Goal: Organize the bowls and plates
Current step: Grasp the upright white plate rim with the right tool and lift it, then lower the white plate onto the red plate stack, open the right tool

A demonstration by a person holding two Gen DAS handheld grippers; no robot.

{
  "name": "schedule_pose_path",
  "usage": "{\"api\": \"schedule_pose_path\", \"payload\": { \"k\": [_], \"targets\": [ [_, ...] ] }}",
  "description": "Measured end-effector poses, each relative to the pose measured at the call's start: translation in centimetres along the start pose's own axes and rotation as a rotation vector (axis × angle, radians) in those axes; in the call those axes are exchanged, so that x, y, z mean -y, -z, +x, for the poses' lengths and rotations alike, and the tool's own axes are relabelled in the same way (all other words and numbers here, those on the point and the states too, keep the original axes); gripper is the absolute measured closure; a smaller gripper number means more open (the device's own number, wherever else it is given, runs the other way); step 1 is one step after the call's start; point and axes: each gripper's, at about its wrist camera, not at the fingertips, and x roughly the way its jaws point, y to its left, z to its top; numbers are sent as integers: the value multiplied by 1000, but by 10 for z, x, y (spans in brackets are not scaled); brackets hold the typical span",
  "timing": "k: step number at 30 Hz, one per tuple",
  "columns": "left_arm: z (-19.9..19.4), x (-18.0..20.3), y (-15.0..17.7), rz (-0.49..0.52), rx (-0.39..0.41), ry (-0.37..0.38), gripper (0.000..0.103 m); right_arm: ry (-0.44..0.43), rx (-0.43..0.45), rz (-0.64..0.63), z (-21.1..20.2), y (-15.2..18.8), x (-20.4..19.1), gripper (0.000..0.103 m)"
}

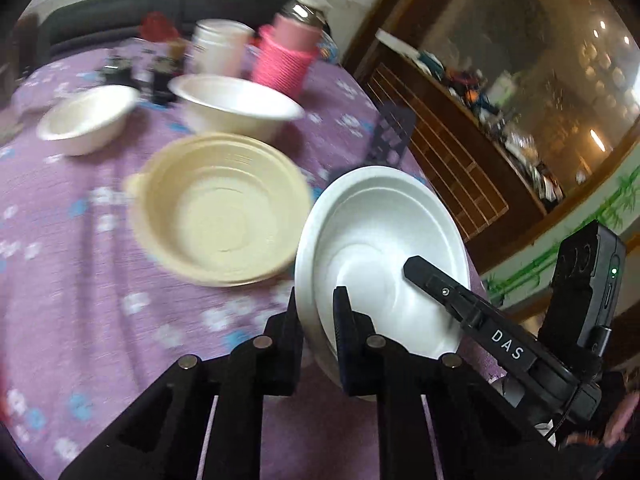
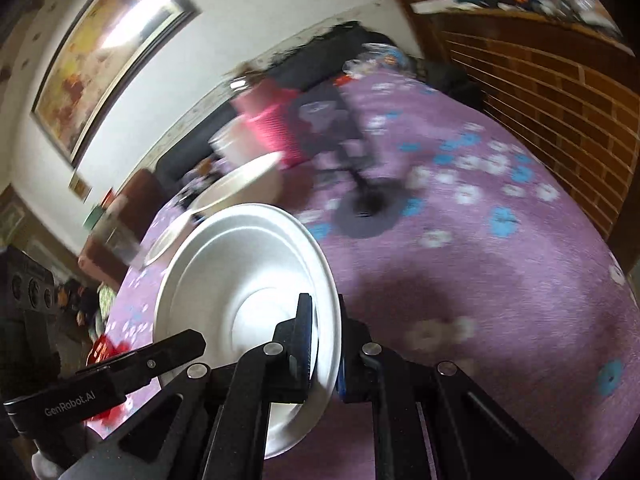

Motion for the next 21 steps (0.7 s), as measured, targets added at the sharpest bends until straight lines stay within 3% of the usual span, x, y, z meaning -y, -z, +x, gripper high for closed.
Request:
{"api": "schedule_pose_path", "payload": {
  "k": [5, 11, 16, 21],
  "targets": [
    [-73, -53, 16, -61, 128, -71, 90, -74, -27, -129, 10, 8, -84, 93],
    [-146, -134, 42, -185, 228, -187, 90, -182, -97, -265, 40, 32, -187, 93],
    [-187, -206, 63, -309, 269, -280, 90, -239, -181, -380, 75, 67, -270, 92],
    [-200, -268, 79, -422, 263, -358, 90, -246, -270, -461, 120, 103, -329, 91]
  ]
}}
